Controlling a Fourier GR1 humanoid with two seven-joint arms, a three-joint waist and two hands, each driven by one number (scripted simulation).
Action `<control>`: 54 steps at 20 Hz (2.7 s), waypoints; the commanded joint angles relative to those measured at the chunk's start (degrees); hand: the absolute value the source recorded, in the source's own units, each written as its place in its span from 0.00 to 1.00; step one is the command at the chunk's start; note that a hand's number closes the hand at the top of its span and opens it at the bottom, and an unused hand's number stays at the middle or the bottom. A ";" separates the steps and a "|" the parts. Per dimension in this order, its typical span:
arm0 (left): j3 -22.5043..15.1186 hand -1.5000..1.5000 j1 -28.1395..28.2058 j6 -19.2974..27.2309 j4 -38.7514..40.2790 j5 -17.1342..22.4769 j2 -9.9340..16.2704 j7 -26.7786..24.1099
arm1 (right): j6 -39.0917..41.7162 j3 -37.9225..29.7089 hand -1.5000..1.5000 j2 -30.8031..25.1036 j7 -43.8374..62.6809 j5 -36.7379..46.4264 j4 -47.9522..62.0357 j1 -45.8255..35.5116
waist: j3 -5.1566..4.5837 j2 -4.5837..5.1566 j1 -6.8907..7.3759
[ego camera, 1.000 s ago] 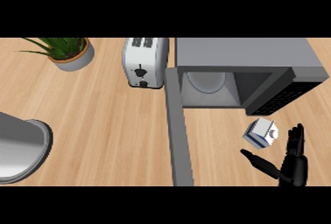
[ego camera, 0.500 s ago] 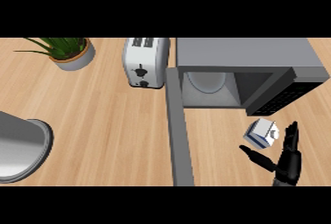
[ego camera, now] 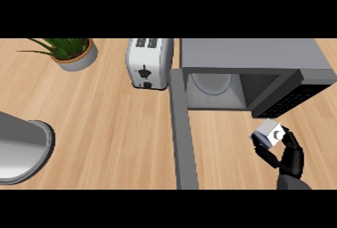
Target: Pick up the milk, place it into the microwave and close the microwave
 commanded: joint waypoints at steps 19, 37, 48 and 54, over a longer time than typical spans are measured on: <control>1.75 0.00 1.28 -2.04 -1.02 2.49 -0.33 -0.73 | 23.64 12.63 1.00 -1.44 -5.68 8.00 0.88 -9.58 | -0.09 -0.34 -0.44; 6.36 0.00 0.52 -5.99 3.58 6.73 0.54 0.65 | 9.57 19.53 1.00 6.46 20.57 12.39 -27.27 -11.13 | -0.09 -0.13 -0.25; 6.55 0.00 -5.03 -3.71 5.31 1.84 1.79 0.77 | -1.34 17.17 1.00 4.97 27.84 20.75 -6.67 -32.90 | -0.06 0.50 0.84; 6.56 0.00 -5.05 -5.38 6.57 4.84 3.30 1.37 | -8.15 13.96 1.00 4.08 24.19 22.38 5.96 -39.31 | -0.01 1.04 2.35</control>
